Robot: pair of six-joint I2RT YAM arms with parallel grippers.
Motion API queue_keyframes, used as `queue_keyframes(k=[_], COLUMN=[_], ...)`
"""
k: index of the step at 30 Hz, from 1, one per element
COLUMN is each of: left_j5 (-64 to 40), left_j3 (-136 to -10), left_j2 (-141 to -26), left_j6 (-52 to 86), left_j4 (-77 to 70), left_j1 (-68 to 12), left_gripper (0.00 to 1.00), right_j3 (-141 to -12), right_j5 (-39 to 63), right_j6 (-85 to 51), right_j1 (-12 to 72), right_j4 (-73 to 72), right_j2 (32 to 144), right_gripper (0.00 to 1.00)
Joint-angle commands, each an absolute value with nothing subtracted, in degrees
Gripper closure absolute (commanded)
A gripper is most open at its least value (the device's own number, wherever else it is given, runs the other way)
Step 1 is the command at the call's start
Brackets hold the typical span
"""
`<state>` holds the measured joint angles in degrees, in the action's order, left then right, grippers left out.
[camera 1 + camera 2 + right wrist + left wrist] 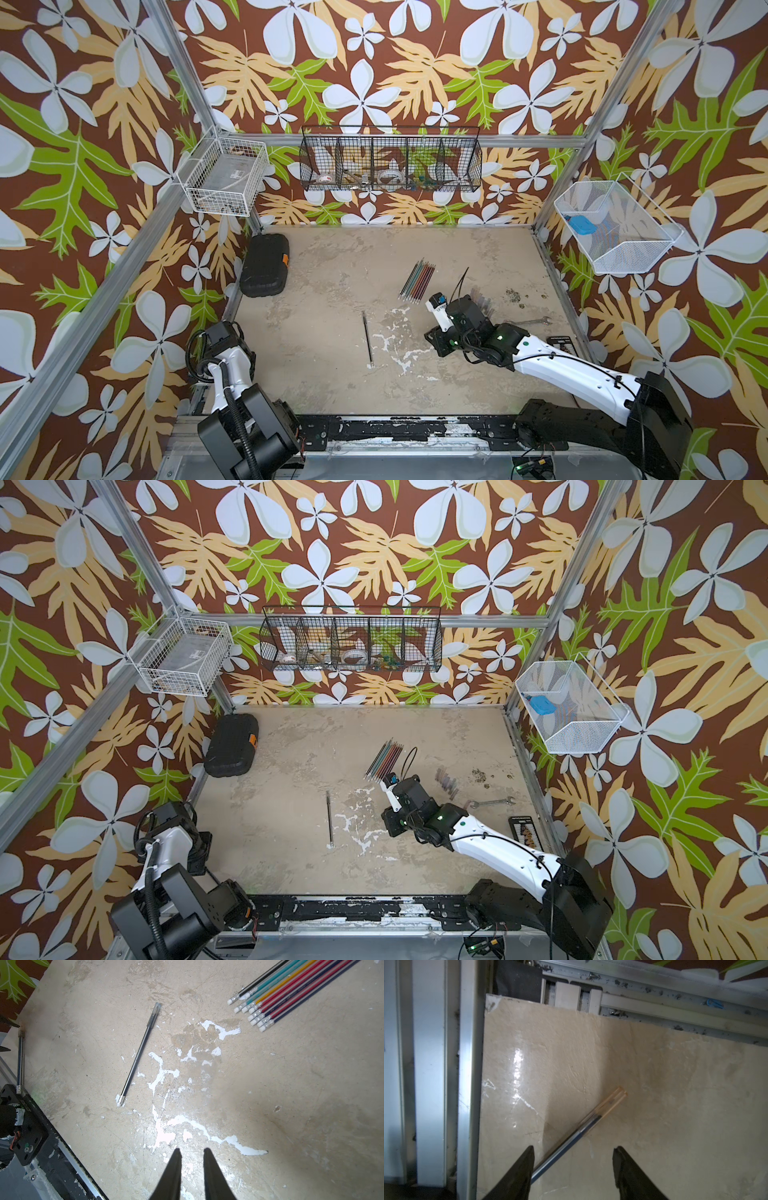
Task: Remove the protective cover of the pencils
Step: Move the pencil to the center of the board.
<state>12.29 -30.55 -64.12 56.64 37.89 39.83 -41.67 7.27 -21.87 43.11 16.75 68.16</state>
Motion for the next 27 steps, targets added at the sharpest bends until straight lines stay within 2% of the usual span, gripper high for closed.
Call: queue_keyframes(k=[1, 7, 18, 24, 27], left_j5=[11.4, 5.9, -0.8, -0.7, -0.8], left_j3=[-29.7, -25.7, -24.8, -25.0, -24.7], left_j2=[-65.2, -67.6, -66.3, -68.2, -69.2], left_j6=[56.2, 57.0, 53.3, 52.8, 52.5], left_j4=[35.4, 30.5, 28.4, 27.1, 26.0], left_j1=[40.2, 40.1, 40.0, 38.5, 38.0], left_gripper=[0.42, 0.57, 0.65, 0.73, 0.74], right_j3=[-41.6, -42.0, -41.5, -40.8, -40.5], right_j5=[8.1, 8.3, 8.5, 8.4, 8.4], right_j6=[-21.0, -20.6, -20.5, -20.7, -20.7], right_j1=[42.0, 40.8, 39.1, 38.6, 38.4], right_j4=[17.2, 17.7, 17.4, 17.2, 17.3], right_j2=[67.8, 67.3, 66.4, 65.2, 64.9], right_gripper=[0.77, 0.77, 0.77, 0.77, 0.77])
